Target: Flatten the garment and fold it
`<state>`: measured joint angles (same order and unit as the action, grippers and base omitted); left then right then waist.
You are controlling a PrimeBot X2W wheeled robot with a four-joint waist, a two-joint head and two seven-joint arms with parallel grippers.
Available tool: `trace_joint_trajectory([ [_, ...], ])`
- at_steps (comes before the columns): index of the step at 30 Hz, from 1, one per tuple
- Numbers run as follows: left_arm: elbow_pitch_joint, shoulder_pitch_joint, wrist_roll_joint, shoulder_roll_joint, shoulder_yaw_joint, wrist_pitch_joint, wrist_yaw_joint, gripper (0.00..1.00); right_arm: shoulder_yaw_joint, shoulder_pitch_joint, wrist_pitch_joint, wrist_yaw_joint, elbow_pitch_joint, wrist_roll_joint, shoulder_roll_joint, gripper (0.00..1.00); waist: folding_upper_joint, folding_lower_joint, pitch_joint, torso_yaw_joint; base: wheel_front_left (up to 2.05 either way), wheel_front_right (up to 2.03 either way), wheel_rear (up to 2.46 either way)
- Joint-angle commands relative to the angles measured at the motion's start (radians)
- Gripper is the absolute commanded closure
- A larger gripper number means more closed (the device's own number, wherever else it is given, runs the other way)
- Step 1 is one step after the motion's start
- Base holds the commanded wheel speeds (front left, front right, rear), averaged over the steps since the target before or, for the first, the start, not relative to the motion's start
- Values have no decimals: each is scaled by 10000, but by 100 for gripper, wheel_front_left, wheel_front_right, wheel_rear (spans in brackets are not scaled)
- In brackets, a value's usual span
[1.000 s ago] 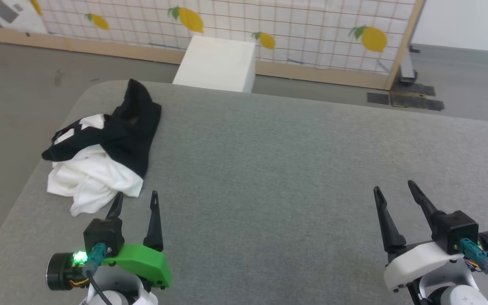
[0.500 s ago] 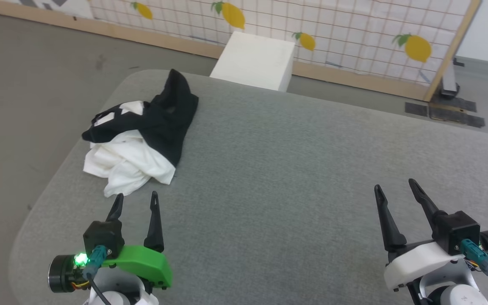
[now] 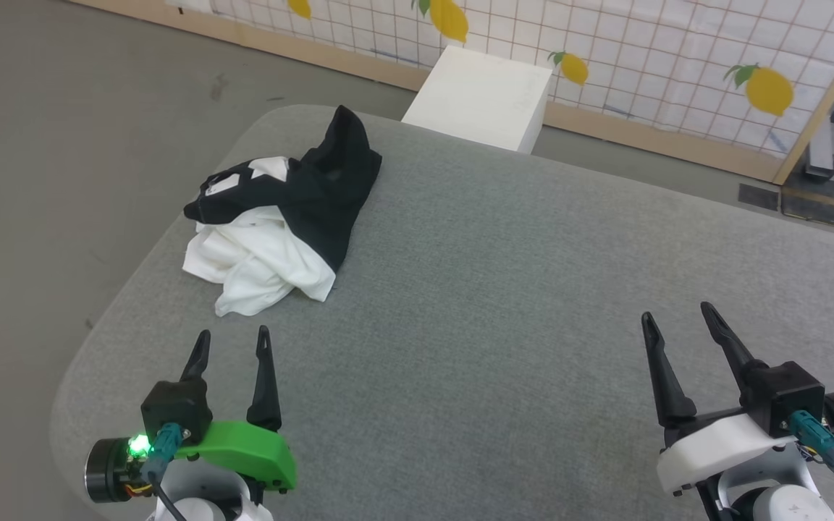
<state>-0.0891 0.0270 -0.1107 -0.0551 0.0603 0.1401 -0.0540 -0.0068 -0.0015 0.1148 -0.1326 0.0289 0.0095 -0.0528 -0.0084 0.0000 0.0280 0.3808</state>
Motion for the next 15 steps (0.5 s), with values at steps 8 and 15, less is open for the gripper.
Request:
trace_joint_trajectory([
  [8,-79,231,-235,20,3,253,-169,0,-59,-254,195,12,9,-13,15,0,50,0,152,355,0,0,0],
  [15,-99,250,-403,26,-30,403,-271,0,-108,-298,288,13,-15,-57,17,0,54,0,226,660,0,0,0],
])
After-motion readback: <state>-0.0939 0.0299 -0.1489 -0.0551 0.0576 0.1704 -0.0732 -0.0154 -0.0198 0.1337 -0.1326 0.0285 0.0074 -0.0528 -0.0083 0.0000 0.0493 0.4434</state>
